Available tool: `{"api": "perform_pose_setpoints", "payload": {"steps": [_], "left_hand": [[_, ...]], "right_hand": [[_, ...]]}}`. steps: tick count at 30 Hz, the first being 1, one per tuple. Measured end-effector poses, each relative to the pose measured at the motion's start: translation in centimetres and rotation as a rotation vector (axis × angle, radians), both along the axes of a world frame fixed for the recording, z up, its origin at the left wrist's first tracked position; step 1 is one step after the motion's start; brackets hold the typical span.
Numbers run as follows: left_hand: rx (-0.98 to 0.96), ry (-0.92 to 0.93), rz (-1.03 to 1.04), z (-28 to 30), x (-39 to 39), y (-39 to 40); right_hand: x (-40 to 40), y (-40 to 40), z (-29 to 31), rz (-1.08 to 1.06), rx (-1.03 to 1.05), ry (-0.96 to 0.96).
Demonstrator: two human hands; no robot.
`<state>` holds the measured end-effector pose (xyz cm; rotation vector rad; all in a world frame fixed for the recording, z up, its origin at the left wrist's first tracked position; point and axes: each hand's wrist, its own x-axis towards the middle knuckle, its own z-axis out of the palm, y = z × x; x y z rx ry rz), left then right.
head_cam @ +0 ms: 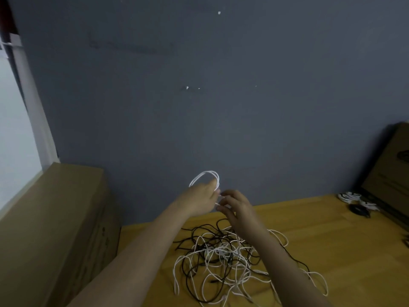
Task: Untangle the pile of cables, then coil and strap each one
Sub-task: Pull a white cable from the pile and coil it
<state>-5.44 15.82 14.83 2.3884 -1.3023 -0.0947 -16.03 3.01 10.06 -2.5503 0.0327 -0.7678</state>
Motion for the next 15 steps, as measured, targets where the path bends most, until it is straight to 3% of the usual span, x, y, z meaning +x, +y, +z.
{"api": "perform_pose_setpoints", "payload": {"steps": [3,7,10,15], "left_hand": [[-0.010,0.219,-0.010,-1.2,0.4,0.3],[-0.107,0.244,0.020,-2.2,1.6,1.6],[-0.188,0.303,0.017,-2.1,2.2,2.7],[-0.299,0.298,0.030,-2.6,1.9,2.7]], "right_hand": [[0.1,-0.3,0.3,0.042,0.107,0.039],[-0.2,-2.0,-0.3,-0.027,0.036,0.109],[-0.9,-1.7,-1.0,-0.098,0.259,0.122],[0.1,1.1,-2.1,0.007,0.540,0.092]]}}
